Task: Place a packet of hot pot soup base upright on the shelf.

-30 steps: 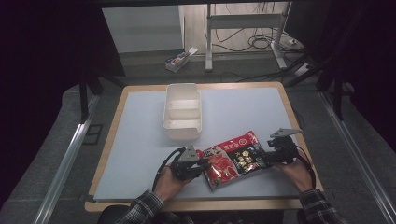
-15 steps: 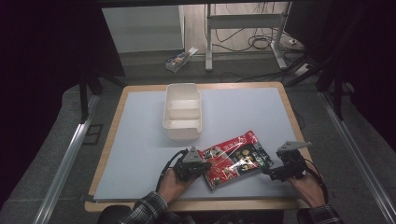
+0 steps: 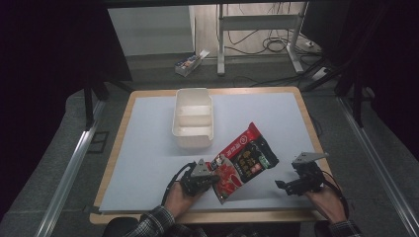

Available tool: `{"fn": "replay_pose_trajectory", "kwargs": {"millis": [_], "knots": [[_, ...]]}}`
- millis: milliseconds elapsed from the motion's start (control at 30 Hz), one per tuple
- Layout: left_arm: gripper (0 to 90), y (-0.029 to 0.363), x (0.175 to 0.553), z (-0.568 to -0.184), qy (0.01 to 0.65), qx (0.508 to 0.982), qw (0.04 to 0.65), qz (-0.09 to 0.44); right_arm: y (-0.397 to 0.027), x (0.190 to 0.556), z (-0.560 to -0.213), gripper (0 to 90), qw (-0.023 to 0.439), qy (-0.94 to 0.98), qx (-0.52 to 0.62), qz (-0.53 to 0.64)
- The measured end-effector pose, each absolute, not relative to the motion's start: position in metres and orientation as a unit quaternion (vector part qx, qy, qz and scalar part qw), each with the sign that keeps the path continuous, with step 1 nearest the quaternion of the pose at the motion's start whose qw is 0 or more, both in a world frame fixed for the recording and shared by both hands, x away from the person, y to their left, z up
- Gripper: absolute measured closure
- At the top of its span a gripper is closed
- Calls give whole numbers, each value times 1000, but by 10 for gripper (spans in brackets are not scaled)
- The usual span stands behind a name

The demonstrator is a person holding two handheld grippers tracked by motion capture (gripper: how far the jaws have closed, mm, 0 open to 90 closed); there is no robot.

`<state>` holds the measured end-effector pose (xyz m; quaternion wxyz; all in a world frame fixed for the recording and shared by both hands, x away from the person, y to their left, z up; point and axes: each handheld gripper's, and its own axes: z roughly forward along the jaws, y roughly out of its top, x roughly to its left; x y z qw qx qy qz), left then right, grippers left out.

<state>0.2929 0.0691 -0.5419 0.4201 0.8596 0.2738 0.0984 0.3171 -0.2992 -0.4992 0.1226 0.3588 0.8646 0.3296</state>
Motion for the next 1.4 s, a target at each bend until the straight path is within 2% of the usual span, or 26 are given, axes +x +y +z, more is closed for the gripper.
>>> {"fn": "replay_pose_trajectory", "kwargs": {"millis": [267,433,600,700,833,1033,1100,1200,1267,1400], "knots": [[900,69,293,-542,274,859,420,98,-286,311,-482,29,115,867,341,344],[900,69,293,-542,275,859,421,98,-276,308,-466,14,98,863,338,362],[900,70,293,-542,275,859,422,96,-260,309,-450,4,62,854,340,390],[900,70,293,-542,275,858,422,97,-246,315,-444,19,60,858,332,386],[900,70,293,-542,275,858,422,97,-229,325,-439,95,45,859,331,388],[899,69,293,-542,274,860,420,100,-215,335,-436,301,9,851,343,397],[894,69,292,-542,274,859,420,102,-209,336,-435,319,-2,852,342,397],[879,70,292,-542,276,858,421,102,-204,337,-435,377,8,855,337,394],[844,71,294,-541,277,858,422,95,-205,339,-434,468,14,854,340,394],[738,73,294,-536,287,855,423,87,-209,345,-434,578,13,846,354,399]]}}
